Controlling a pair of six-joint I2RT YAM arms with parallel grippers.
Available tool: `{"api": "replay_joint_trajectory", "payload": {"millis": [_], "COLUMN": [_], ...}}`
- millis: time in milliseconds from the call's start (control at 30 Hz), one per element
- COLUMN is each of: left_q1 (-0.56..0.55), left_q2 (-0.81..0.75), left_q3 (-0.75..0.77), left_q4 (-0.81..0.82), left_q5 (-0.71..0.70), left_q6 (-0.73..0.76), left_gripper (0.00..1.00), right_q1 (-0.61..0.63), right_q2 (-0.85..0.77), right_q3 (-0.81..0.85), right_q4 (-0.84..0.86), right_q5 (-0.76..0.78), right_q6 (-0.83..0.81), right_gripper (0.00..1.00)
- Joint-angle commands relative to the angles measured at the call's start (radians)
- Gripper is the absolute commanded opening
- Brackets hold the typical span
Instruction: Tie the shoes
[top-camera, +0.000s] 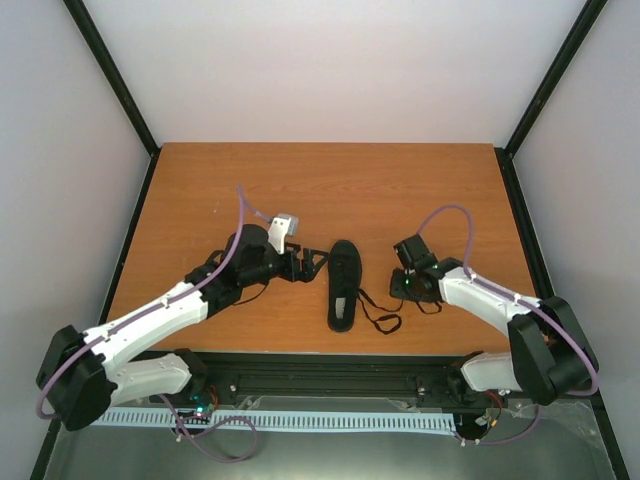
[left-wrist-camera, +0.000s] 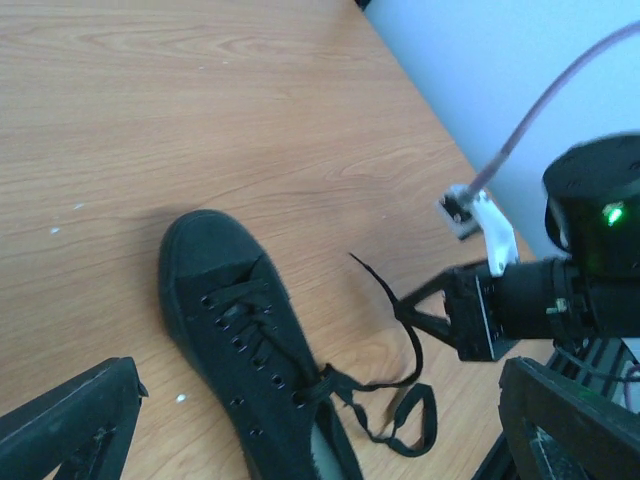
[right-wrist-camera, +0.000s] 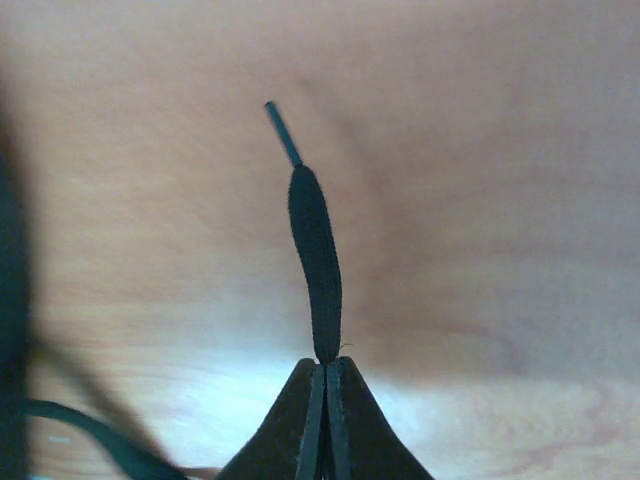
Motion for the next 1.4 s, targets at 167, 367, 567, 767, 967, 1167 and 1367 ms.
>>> {"api": "replay_joint_trajectory", "payload": {"millis": [167, 367, 567, 767, 967, 1167, 1367], "left_q1": [0.000, -0.067, -0.115, -0.140, -0.150, -0.150, -0.147], "left_q2": [0.196, 0.340, 0.513, 0.648, 0.716, 0.757, 0.723], "left_q3": [0.047, 0.120, 0.231, 0.312, 0.340, 0.364, 0.343], "left_q4": [0.303, 0.356, 0.430, 0.500, 0.556, 0.602, 0.629], "left_q5": [0.169, 0.218, 0.252, 0.321, 0.353, 0.394, 0.372], "left_q6": [0.088, 0.154, 0.161, 0.144, 0.116, 0.070, 0.027], "left_gripper": [1.00, 0.99, 0.97, 0.90, 0.73, 0.49, 0.10], "right_q1": [-0.037, -0.052, -0.059, -0.064, -0.068, -0.072, -0.073], "right_q2": [-0.161, -0.169, -0.250, -0.308, -0.331, -0.339, -0.320], "right_q3": [0.296, 0.358, 0.348, 0.345, 0.336, 0.327, 0.312], "right_q4": [0.035, 0.065, 0.095, 0.081, 0.059, 0.052, 0.046], "right_q5": [-0.088, -0.203, -0.258, -0.250, -0.236, -0.225, -0.188], "right_q6": [-0.056, -0.020, 0.041, 0.069, 0.084, 0.091, 0.072], "right_gripper": [0.03, 0.03, 0.03, 0.03, 0.03, 0.03, 0.03]}}
